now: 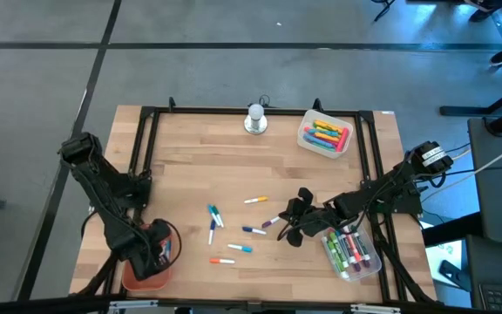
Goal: Pick & Place Markers
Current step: Put the small red highlighter pen into the orange bin, then put the small light blue highlighter pen into the orange bin
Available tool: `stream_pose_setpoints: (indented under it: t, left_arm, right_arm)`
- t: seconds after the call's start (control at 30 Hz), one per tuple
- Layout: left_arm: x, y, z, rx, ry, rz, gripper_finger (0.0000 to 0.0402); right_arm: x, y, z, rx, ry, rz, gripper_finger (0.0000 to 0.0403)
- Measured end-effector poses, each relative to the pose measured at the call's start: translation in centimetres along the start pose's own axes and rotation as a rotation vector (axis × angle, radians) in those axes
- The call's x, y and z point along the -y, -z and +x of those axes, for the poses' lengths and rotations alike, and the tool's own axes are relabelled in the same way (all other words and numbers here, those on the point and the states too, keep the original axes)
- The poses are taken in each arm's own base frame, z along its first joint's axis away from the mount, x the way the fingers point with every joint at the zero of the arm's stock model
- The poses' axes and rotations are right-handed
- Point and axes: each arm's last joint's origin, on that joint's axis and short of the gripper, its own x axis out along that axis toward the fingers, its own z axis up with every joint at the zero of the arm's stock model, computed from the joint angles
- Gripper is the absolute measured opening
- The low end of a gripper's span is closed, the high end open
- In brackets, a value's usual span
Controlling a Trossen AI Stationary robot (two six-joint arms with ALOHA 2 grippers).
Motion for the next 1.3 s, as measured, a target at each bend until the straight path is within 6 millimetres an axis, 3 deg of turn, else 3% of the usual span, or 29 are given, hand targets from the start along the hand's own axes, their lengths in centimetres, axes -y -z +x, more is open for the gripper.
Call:
stream_pose_setpoints:
  t: [0.3,0.63,0.93,1.13,1.3]
  left_arm:
    - [-0.3,-0.5,-1.1,0.019,-0.022,-0.006,0.0113]
    - [0.6,-3.8,-3.8,0.355,-0.012,0.068,0.0076]
    - [0.9,-7.5,-1.6,0.546,-0.037,0.048,0.0050]
    - [2.0,-9.5,0.7,0.699,-0.020,0.024,0.0058]
    - [3.4,-10.3,2.8,0.724,-0.027,0.067,0.0071]
  right_arm:
    - [-0.1,-0.1,0.0,0.009,-0.006,0.006,0.0020]
    - [0.4,-0.5,0.3,0.013,0.002,0.024,0.0020]
    - [0.4,-0.4,0.3,0.008,-0.002,0.023,0.0020]
    - [0.4,-0.4,0.3,-0.009,-0.016,0.016,0.0020]
    - [0.5,-0.4,0.4,-0.008,-0.010,0.020,0.0020]
